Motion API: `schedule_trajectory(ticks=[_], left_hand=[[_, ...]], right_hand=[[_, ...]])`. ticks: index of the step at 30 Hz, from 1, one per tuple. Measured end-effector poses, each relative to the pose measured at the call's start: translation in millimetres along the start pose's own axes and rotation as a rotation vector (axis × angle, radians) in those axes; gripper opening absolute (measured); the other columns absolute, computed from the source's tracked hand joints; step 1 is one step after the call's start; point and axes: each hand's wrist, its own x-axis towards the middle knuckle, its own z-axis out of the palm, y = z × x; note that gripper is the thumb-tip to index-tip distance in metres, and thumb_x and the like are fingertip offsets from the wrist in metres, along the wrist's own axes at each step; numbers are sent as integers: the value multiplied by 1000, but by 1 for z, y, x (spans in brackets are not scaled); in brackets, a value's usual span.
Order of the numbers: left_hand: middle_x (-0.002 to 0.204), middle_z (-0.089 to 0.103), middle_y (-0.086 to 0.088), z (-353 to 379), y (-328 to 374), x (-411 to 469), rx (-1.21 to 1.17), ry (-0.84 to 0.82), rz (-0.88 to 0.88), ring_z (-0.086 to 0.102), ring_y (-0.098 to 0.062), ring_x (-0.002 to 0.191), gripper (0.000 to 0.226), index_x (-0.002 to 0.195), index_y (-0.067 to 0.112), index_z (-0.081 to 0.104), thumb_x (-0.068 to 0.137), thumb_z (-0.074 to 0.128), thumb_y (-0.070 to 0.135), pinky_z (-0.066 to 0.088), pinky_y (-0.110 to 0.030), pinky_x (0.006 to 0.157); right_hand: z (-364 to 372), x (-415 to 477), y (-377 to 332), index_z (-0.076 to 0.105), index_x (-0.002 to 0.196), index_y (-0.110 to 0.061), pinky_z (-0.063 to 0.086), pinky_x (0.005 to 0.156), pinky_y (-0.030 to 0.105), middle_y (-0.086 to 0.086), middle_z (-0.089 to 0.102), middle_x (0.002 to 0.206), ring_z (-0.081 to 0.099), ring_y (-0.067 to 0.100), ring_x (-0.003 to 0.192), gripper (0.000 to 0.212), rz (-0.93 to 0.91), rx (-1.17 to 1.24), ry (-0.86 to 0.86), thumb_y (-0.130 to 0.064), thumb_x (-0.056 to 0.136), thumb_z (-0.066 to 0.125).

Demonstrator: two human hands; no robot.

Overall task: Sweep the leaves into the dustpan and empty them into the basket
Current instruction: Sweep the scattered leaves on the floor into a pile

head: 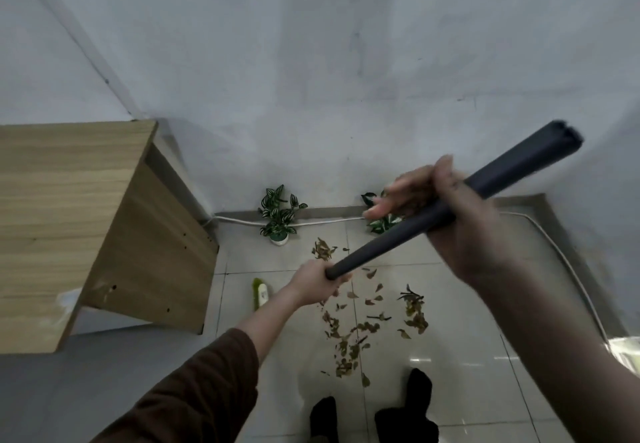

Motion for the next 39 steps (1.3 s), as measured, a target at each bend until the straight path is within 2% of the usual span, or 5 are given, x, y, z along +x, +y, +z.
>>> schedule_trajectory(ticks=[10, 16, 26, 31, 39], left_hand=[[120, 65, -2, 6, -20, 44, 178, 108, -234, 59, -23, 113, 45, 131, 25, 52, 89, 62, 37, 46, -37, 100], [94, 64, -4, 54, 40, 87, -90, 151, -206, 63, -27, 100, 27, 118, 17, 61, 91, 59, 22, 45, -25, 78], [101, 71, -7, 109, 137, 136, -239, 41, -144, 65, -21, 88, 23, 107, 14, 67, 92, 57, 29, 50, -35, 85], [82, 72, 6, 102, 162, 151, -66, 24, -100, 66, -8, 76, 19, 80, 30, 63, 89, 56, 45, 49, -27, 70], [96, 71, -1, 64, 170, 178, 229, 44, -75, 67, -15, 87, 25, 109, 18, 64, 89, 62, 32, 55, -31, 80]], right_hand=[[-41, 11, 39, 74, 91, -12, 47, 100, 20, 2, 76, 101, 69, 6, 101, 46, 233, -321, -152, -41, 93, 39], [-108, 40, 7, 77, 86, -14, 45, 99, 20, -4, 78, 95, 70, 5, 98, 50, 232, -409, -147, -47, 92, 39], [-194, 67, -44, 74, 82, -5, 60, 78, 35, 15, 76, 81, 75, 34, 81, 46, 114, -163, -70, -40, 93, 45], [-224, 72, -65, 77, 85, -16, 60, 77, 41, 11, 76, 78, 74, 35, 74, 48, 39, -145, -95, -54, 89, 48], [-232, 67, -52, 73, 81, -14, 56, 79, 30, 6, 76, 73, 75, 27, 74, 47, -15, -124, 56, -48, 91, 43]])
